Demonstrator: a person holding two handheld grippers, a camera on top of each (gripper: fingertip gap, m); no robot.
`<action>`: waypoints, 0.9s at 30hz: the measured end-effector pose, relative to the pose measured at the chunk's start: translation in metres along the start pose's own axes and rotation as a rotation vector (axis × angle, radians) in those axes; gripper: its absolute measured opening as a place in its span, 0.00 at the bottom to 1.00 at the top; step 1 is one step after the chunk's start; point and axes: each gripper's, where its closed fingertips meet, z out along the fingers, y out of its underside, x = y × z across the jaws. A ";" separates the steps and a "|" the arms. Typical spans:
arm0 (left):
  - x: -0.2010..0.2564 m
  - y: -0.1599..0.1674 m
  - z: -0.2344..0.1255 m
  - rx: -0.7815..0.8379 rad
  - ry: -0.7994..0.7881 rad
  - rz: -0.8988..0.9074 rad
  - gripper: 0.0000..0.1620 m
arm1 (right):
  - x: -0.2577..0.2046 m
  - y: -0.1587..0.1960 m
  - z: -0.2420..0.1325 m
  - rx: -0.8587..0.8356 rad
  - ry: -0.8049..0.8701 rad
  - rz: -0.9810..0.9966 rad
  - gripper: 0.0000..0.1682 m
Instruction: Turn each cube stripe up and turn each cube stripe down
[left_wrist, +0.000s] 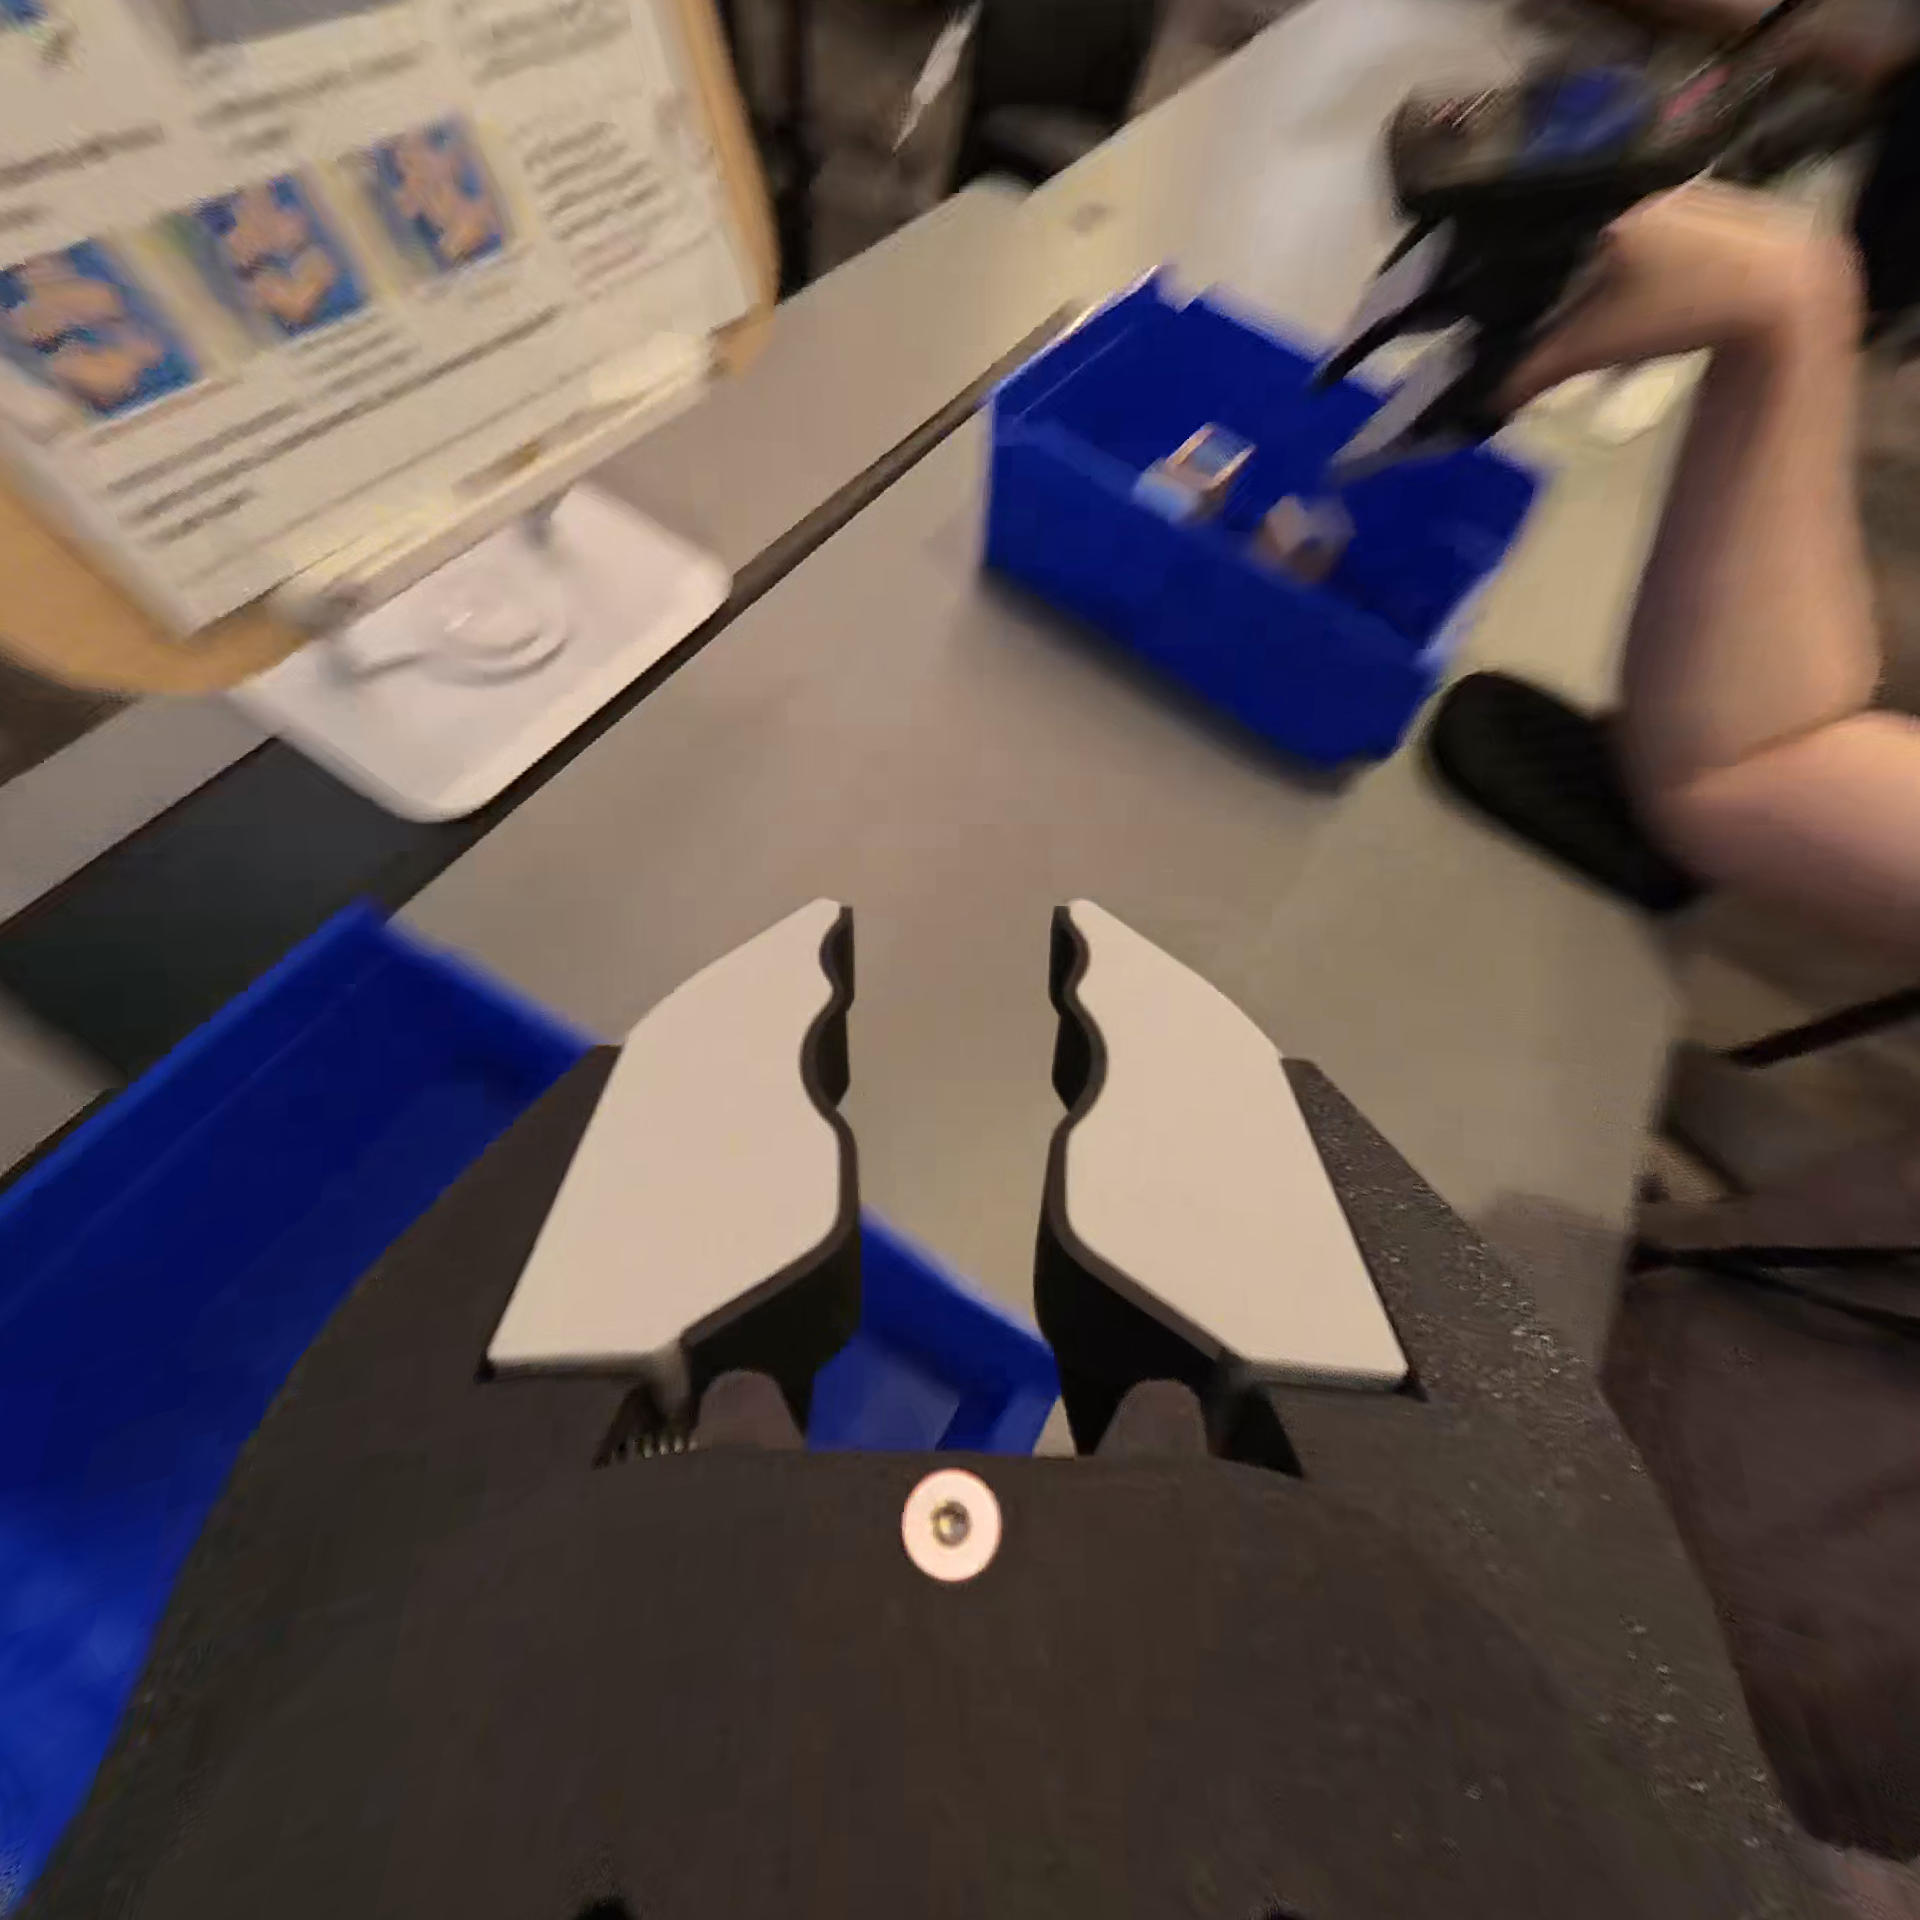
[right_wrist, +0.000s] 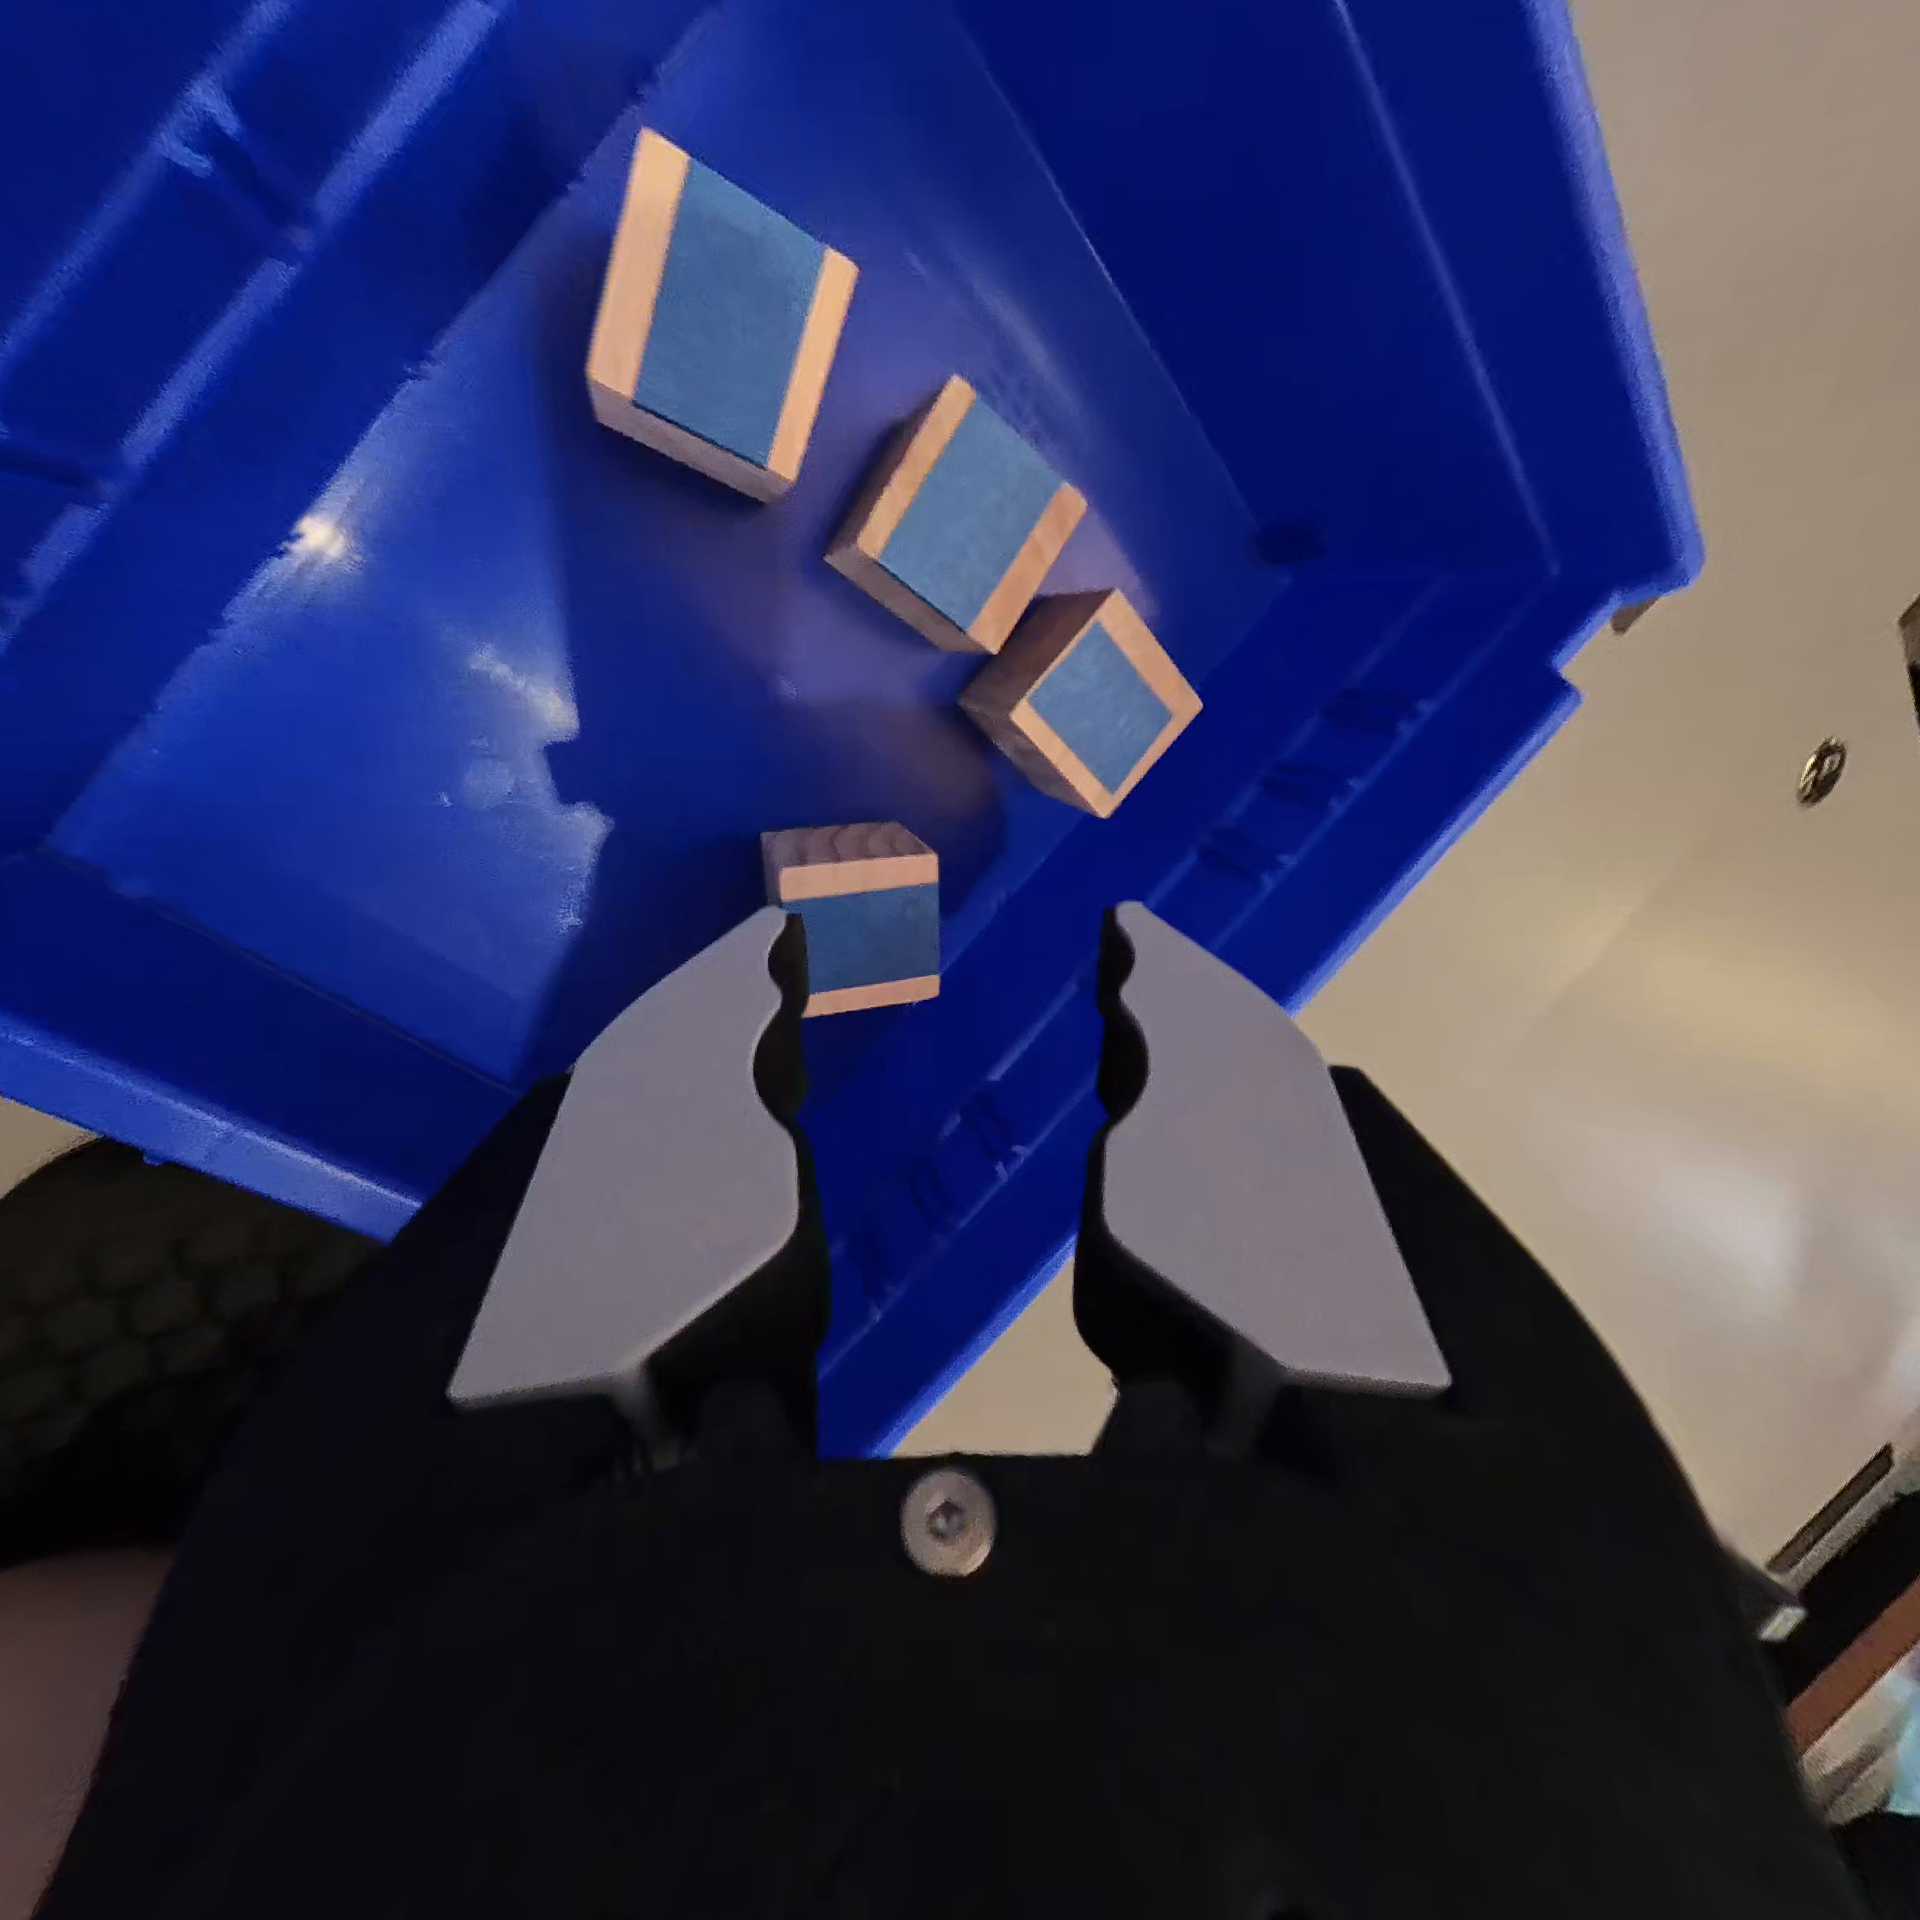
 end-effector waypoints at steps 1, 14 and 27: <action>-0.013 0.014 -0.005 -0.065 -0.075 0.007 0.22 | -0.002 -0.002 0.000 0.000 -0.001 -0.013 0.33; -0.108 0.159 -0.006 -0.758 -0.369 0.113 0.30 | 0.000 -0.008 0.009 -0.028 0.065 -0.067 0.33; -0.137 0.234 -0.007 -0.999 -0.320 -0.082 0.32 | 0.011 0.001 -0.013 -0.002 0.133 -0.035 0.34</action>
